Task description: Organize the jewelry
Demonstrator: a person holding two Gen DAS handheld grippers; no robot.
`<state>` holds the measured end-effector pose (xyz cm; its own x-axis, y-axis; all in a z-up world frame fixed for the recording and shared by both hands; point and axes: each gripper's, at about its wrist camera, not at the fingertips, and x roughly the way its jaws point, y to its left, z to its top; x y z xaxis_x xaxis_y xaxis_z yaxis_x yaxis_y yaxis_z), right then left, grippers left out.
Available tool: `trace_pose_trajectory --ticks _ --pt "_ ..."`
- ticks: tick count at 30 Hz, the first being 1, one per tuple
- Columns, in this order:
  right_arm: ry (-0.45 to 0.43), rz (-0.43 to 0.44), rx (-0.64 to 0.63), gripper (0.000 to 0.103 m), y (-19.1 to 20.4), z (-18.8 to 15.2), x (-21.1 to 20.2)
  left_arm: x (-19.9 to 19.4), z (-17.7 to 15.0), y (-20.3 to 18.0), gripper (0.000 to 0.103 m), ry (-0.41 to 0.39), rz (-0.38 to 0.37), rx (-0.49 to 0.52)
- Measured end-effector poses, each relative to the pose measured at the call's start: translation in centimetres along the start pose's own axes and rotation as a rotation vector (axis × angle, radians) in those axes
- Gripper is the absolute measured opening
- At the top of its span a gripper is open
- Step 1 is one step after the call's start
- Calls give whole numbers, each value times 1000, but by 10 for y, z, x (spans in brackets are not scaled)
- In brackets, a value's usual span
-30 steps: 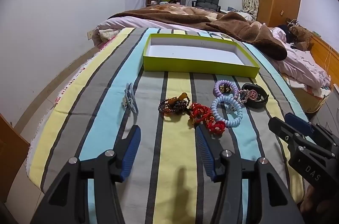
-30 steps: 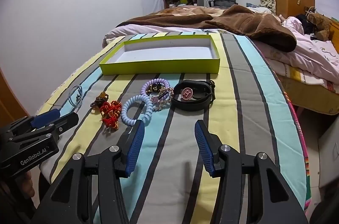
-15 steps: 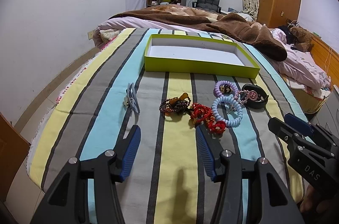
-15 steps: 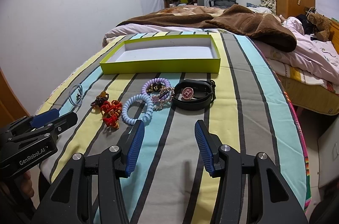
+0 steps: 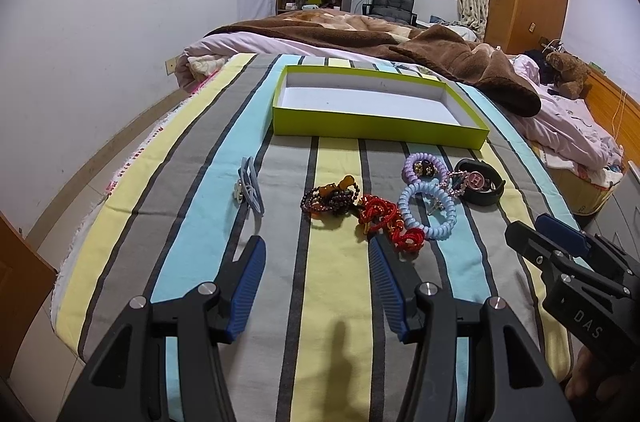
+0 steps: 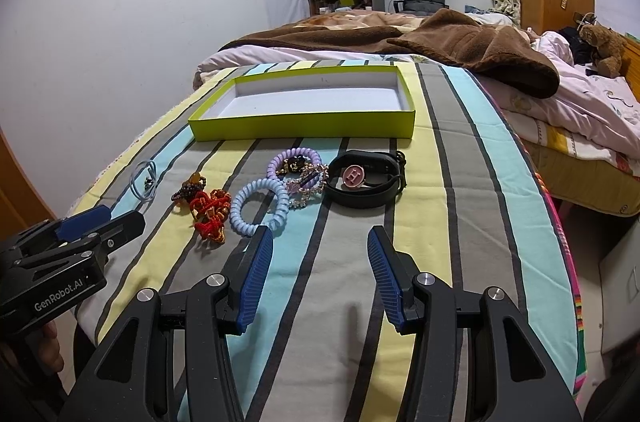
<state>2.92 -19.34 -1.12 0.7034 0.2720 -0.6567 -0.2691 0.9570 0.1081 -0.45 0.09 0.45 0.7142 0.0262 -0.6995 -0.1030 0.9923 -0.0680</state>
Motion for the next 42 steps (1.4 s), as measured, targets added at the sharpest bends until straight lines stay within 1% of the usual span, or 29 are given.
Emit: trace_pose_trajectory --ticks 37,42 --pt "4 -6 2 50 -2 2 2 -2 -2 -2 56 -2 -1 0" --pt "1 -4 8 50 -3 4 3 -2 0 -1 56 3 -17 -4"
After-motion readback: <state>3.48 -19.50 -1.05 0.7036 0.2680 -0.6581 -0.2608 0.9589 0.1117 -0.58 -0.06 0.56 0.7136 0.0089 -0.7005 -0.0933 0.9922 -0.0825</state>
